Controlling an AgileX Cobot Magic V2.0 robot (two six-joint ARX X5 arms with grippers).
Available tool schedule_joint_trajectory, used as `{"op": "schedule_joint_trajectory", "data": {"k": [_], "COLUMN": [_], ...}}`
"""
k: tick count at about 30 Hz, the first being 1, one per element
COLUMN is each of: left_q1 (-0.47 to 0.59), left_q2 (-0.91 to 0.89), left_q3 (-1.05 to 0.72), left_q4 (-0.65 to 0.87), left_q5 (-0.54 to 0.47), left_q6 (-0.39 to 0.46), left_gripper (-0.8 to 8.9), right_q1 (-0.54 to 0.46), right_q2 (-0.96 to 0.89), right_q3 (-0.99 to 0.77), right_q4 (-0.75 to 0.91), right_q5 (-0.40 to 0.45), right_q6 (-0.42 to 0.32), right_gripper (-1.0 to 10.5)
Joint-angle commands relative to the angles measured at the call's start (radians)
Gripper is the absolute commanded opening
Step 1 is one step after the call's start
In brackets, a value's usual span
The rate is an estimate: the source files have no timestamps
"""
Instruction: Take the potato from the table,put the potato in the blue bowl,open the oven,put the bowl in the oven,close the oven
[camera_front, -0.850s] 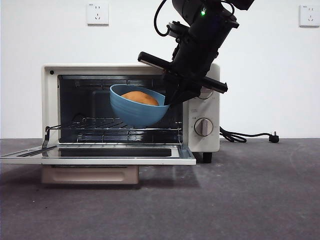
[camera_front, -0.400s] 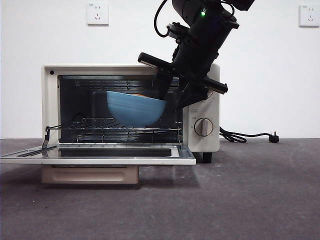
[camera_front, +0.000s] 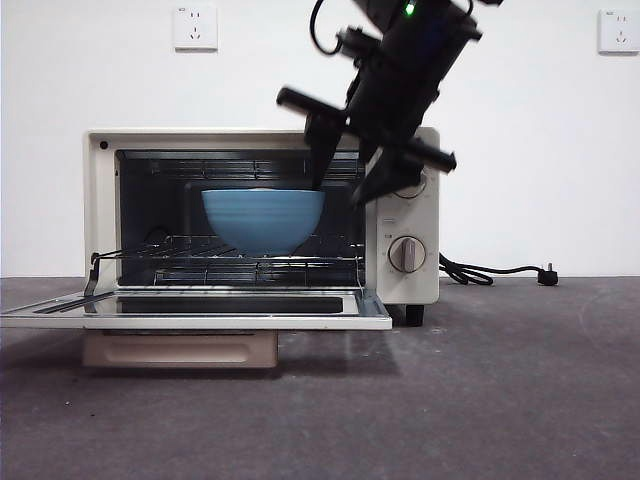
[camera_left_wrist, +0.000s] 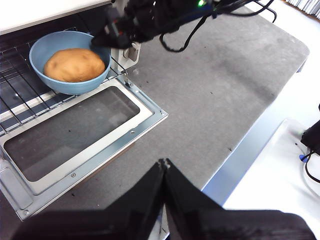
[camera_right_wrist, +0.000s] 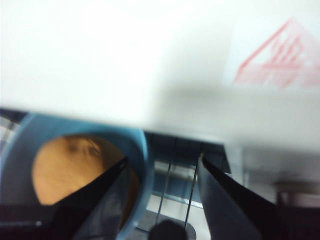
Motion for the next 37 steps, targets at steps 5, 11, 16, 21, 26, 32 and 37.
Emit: {"op": "schedule_joint_trajectory", "data": {"k": [5,11,16,21,26,32,37], "left_q1": [0.0,0.002,0.023,0.074,0.17,0.329,0.423], "left_q2": [-0.002,-0.002,0.036,0.085,0.105,0.105,0.114], "left_q3": [-0.003,-0.004,-0.005,-0.021,-0.116,-0.292,-0.432], "left_q4": [0.002,0.002,0.006,0.064,0.134,0.301,0.413], "left_q5": [-0.007,-0.156,-0.24,-0.226,-0.164,-0.01,0.007], "left_q6": [0.019,0.025,0.01,-0.002,-0.003,-0.031,-0.052], "left_gripper": [-0.08,-0.08,-0.08,-0.08,-0.08,-0.08,-0.08], "right_q1": [0.0,0.023,0.043,0.053,0.052,0.052,0.052], "right_q2": [-0.101,-0.232,-0.377,-0.54,-0.707,-0.881,-0.985], "right_q3": [0.002,0.002,0.002,0.002,0.002,0.002,0.002], "right_q4": [-0.073,-0.264,-0.468,-0.654,-0.761,-0.824,-0.909], "right_q5": [-0.003,-0.077,-0.136,-0.132,-0.13,-0.129,-0.13], "right_q6": [0.002,-0.08,-0.161,-0.22,-0.234,-0.233,-0.221], "right_gripper": [2.2,2.2,2.2,2.2,2.2,2.2,2.2]}}
